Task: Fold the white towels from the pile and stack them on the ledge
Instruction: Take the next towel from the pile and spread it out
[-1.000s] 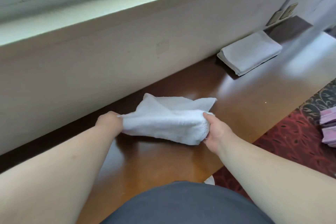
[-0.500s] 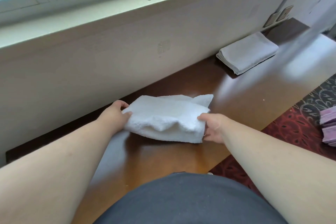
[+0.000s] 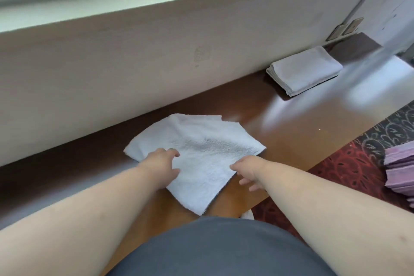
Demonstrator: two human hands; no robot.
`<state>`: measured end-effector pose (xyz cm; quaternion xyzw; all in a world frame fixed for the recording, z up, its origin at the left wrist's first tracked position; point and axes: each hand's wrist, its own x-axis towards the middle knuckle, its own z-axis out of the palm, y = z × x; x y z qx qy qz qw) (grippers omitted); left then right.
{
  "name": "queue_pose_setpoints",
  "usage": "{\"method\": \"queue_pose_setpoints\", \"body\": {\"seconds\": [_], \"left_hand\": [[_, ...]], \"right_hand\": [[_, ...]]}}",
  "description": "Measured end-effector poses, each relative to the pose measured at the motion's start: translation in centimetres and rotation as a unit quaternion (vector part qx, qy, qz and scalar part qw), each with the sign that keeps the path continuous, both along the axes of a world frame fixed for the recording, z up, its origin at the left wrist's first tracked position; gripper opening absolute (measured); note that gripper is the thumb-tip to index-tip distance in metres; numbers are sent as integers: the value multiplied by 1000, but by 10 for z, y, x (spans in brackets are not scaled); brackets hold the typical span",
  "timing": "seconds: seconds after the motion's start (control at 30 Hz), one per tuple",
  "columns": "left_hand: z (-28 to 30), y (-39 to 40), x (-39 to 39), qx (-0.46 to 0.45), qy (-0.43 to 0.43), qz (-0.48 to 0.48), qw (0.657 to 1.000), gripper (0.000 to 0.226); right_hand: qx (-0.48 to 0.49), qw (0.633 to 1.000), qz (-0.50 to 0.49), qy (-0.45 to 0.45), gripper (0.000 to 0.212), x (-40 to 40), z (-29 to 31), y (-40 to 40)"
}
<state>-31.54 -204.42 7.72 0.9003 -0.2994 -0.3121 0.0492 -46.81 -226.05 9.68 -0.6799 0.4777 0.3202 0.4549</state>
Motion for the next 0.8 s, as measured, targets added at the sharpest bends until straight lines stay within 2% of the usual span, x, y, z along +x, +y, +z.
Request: {"method": "queue_pose_setpoints", "body": {"seconds": [0.1,0.17,0.23,0.3,0.37,0.47,0.57,0.63,0.7,0.73,0.8], "left_hand": [[-18,-9,-32,11,22,-37,999,65],[-27,-11,-46,45,44,-66,996,68],[-32,-14,-52,86,58,-88,991,66],[-32,-21,-49,98,58,-71,991,59],[-25,-33,-42,65,54,-8,996,50],[-11,-65,-29,-48,-19,98,994,37],[6,-116,-16,-145,-47,206,967,38],[15,-156,-7,-155,2,272,950,63],[23,-192,-4,-41,66,270,960,91],[24,-204,-3,42,81,225,970,92],[23,-213,-4,162,73,144,973,62]], "right_hand": [[-141,985,-68,-68,53,1,-19,-42],[-199,975,-63,-79,64,7,-29,-66],[-203,976,-43,-63,80,16,-42,-84],[-163,986,-7,-19,88,27,-50,-93],[-128,990,52,-4,71,35,-53,-95],[-133,975,108,-139,37,36,-49,-84],[-165,907,265,-282,6,25,-33,-72],[-150,850,388,-322,23,19,-19,-71],[-123,816,447,-346,20,17,-11,-79],[-112,805,464,-351,16,18,-9,-85],[-99,801,474,-352,21,22,-3,-97]]}}
